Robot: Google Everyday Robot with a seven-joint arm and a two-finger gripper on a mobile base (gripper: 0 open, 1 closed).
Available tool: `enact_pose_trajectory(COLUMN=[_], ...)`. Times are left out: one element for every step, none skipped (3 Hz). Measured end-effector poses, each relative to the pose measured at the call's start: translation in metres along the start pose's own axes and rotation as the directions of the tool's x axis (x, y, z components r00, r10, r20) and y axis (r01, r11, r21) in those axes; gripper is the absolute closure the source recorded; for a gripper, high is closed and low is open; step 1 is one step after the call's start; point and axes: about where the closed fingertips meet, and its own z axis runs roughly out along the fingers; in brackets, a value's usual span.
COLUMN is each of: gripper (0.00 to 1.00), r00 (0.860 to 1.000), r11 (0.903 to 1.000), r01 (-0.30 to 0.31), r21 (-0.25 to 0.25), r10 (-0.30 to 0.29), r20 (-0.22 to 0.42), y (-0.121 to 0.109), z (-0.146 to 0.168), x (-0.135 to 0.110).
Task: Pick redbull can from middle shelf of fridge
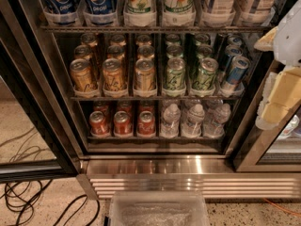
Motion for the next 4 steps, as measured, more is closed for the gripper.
enact_pose_trajectory(gripper=[0.0,0.0,0.0,0.0], r00=[1.0,1.0,0.99,0.95], r11=[1.0,1.0,0.992,0.9527], r01=[0.0,0.005,-0.091,-0.193], r21=[0.0,-0.004,-0.088,-0.234], r10=[0.0,-0.005,0.1,0.242], r20=[0.0,0.025,0.098,0.198], y=[0.0,0.004,0.02,0.055], z=[0.0,-0.006,-0.011,-0.01], x=[0.0,-0.005,0.005,-0.001])
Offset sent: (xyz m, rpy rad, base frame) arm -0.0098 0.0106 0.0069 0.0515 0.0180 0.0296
